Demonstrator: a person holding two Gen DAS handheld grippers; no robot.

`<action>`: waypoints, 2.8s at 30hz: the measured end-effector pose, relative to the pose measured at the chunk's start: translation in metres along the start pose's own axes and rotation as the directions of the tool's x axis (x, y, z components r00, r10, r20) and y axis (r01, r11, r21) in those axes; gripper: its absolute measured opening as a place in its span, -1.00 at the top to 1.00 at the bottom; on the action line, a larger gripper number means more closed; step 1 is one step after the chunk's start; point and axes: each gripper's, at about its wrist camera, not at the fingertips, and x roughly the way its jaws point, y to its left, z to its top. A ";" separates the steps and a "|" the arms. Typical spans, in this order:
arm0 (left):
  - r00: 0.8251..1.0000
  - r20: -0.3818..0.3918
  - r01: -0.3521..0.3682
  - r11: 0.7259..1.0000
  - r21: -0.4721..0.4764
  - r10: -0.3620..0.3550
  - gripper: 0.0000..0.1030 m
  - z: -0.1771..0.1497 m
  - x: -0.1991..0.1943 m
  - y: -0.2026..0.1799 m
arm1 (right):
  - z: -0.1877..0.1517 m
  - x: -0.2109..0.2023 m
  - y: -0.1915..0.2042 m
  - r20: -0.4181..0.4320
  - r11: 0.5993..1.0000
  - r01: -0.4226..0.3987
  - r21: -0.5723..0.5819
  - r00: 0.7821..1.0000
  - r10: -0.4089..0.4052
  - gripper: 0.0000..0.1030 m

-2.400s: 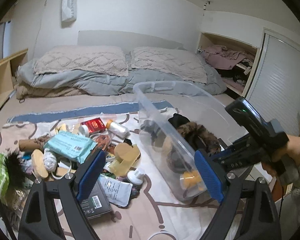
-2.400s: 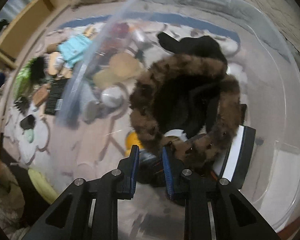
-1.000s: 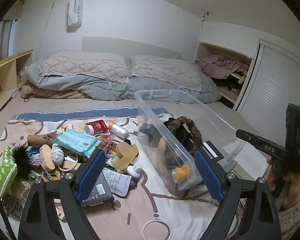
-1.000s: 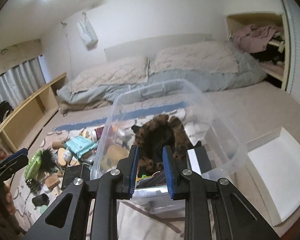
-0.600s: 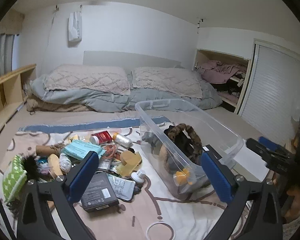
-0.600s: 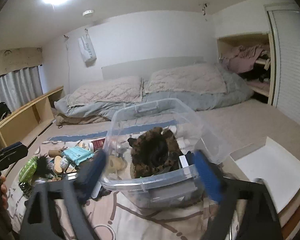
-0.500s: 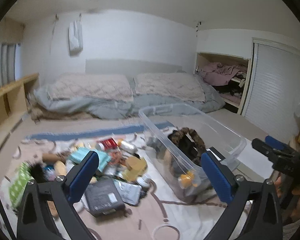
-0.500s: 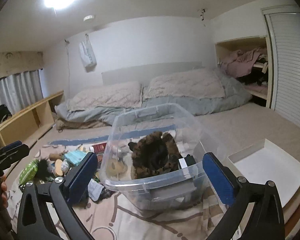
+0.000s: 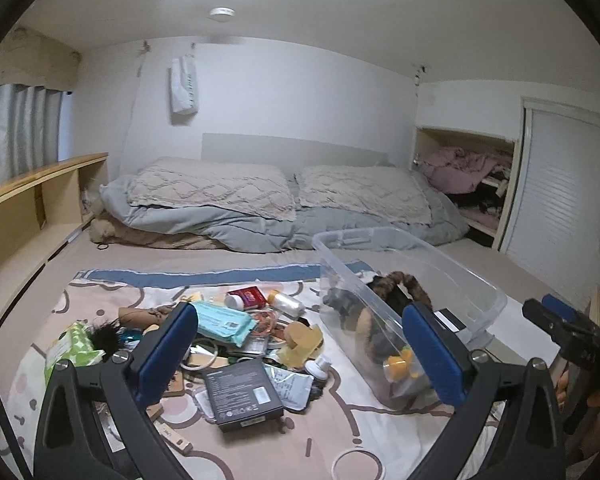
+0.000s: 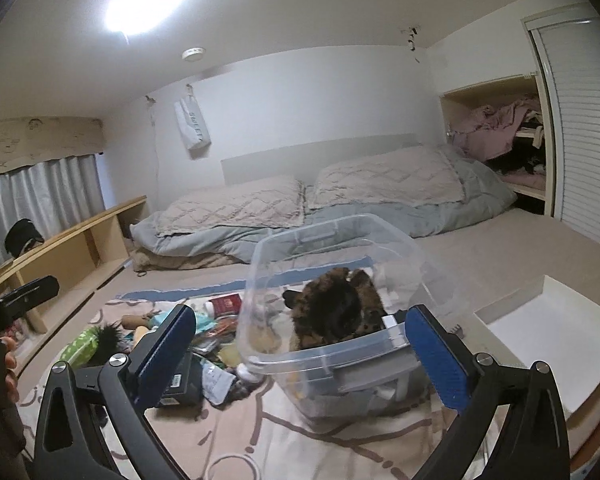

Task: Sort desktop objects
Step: 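Move both tools away from the bin toward the remaining items, then reach right tool to white ring while left tool approaches mint tape measure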

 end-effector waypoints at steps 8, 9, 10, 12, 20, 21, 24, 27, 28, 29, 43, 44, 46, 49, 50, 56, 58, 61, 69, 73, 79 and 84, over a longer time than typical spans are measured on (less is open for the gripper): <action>0.997 0.012 -0.071 0.996 -0.052 0.072 -0.99 -0.021 -0.014 0.030 | -0.021 -0.004 0.023 0.028 0.999 -0.039 0.001 0.999 0.039 -1.00; 0.996 0.014 -0.087 0.995 -0.054 0.088 -0.99 -0.024 -0.017 0.034 | -0.024 -0.004 0.026 0.029 0.999 -0.041 0.001 0.999 0.041 -1.00; 0.995 0.016 -0.098 0.994 -0.057 0.099 -0.99 -0.027 -0.020 0.037 | -0.027 -0.004 0.028 0.029 0.999 -0.042 0.001 0.999 0.042 -1.00; 0.992 0.016 -0.123 0.990 -0.064 0.124 -0.99 -0.032 -0.026 0.045 | -0.034 -0.005 0.033 0.023 0.999 -0.049 0.009 0.999 0.049 -1.00; 0.982 0.031 -0.180 0.978 -0.108 0.185 -0.99 -0.035 -0.065 0.073 | -0.054 -0.011 0.061 -0.028 0.997 -0.074 -0.013 0.997 0.074 -1.00; 0.981 0.040 -0.185 0.977 -0.108 0.190 -0.99 -0.032 -0.072 0.074 | -0.055 -0.012 0.063 -0.029 0.997 -0.078 -0.017 0.997 0.077 -1.00; 0.977 0.057 -0.202 0.975 -0.093 0.208 -1.00 -0.027 -0.088 0.076 | -0.056 -0.019 0.073 -0.028 0.996 -0.091 -0.024 0.996 0.090 -1.00; 0.971 0.068 -0.222 0.972 -0.078 0.227 -1.00 -0.025 -0.101 0.079 | -0.059 -0.023 0.081 -0.028 0.994 -0.111 -0.025 0.994 0.110 -1.00; 0.970 0.070 -0.226 0.971 -0.079 0.231 -1.00 -0.025 -0.104 0.081 | -0.061 -0.023 0.082 -0.029 0.993 -0.113 -0.026 0.993 0.112 -1.00; 0.970 0.070 -0.228 0.970 -0.085 0.234 -1.00 -0.026 -0.106 0.083 | -0.063 -0.023 0.085 -0.033 0.993 -0.117 -0.029 0.993 0.116 -1.00; 0.952 -0.047 -0.307 0.931 -0.196 0.304 -1.00 -0.077 -0.082 0.129 | -0.105 0.004 0.098 -0.098 0.993 -0.114 -0.018 0.989 0.112 -1.00; 0.948 -0.056 -0.318 0.927 -0.198 0.313 -1.00 -0.083 -0.079 0.132 | -0.108 0.007 0.099 -0.103 0.994 -0.112 -0.013 0.989 0.110 -1.00; 0.941 -0.072 -0.338 0.920 -0.199 0.330 -0.99 -0.094 -0.072 0.136 | -0.120 0.015 0.099 -0.120 0.995 -0.103 0.001 0.987 0.102 -1.00; 0.933 -0.112 -0.359 0.910 -0.208 0.343 -1.00 -0.113 -0.059 0.140 | -0.140 0.031 0.099 -0.168 0.996 -0.089 0.006 0.982 0.088 -1.00; 0.931 -0.130 -0.363 0.906 -0.217 0.342 -1.00 -0.120 -0.054 0.141 | -0.146 0.036 0.100 -0.187 0.996 -0.088 0.007 0.978 0.088 -1.00; 0.914 -0.237 -0.381 0.895 -0.230 0.329 -0.99 -0.157 -0.022 0.144 | -0.170 0.056 0.101 -0.274 0.997 -0.075 -0.013 0.959 0.068 -1.00; 0.907 -0.265 -0.391 0.891 -0.230 0.329 -0.99 -0.167 -0.015 0.144 | -0.178 0.062 0.100 -0.300 0.998 -0.064 -0.019 0.952 0.055 -1.00; 0.891 -0.309 -0.408 0.884 -0.228 0.332 -0.99 -0.184 -0.004 0.146 | -0.189 0.074 0.097 -0.377 0.999 -0.030 -0.013 0.926 0.023 -1.00; 0.849 -0.396 -0.442 0.880 -0.174 0.348 -0.99 -0.213 0.023 0.144 | -0.215 0.091 0.087 -0.485 0.999 0.051 -0.016 0.873 -0.053 -1.00; 0.831 -0.427 -0.454 0.878 -0.148 0.358 -0.99 -0.225 0.033 0.144 | -0.224 0.096 0.087 -0.525 0.996 0.082 -0.034 0.847 -0.088 -1.00; 0.794 -0.489 -0.488 0.858 -0.161 0.360 -0.99 -0.243 0.045 0.154 | -0.234 0.097 0.097 -0.528 0.987 0.109 -0.119 0.835 -0.156 -1.00; 0.780 -0.501 -0.500 0.855 -0.139 0.375 -0.99 -0.250 0.048 0.151 | -0.239 0.094 0.103 -0.484 0.977 0.143 -0.157 0.852 -0.202 -1.00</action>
